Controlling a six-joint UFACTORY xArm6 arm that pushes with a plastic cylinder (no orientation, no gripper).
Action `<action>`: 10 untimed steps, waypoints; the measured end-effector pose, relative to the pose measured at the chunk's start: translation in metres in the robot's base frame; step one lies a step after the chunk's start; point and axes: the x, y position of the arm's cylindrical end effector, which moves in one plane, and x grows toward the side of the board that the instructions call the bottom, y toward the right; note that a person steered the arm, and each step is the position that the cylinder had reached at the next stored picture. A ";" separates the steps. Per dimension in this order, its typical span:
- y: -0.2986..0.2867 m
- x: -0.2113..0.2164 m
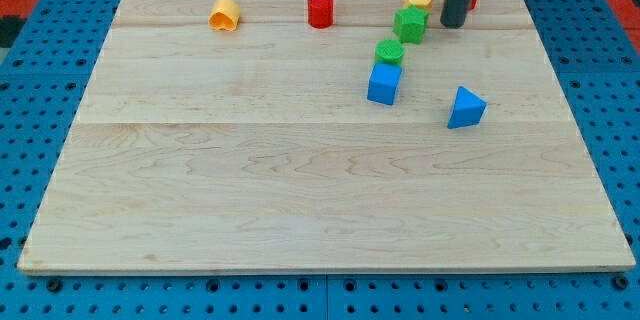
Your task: Put the green star at the bottom left of the blue cube
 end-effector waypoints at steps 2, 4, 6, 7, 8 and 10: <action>0.016 0.014; -0.044 -0.030; -0.113 0.009; -0.089 0.011; -0.101 0.043; -0.107 0.097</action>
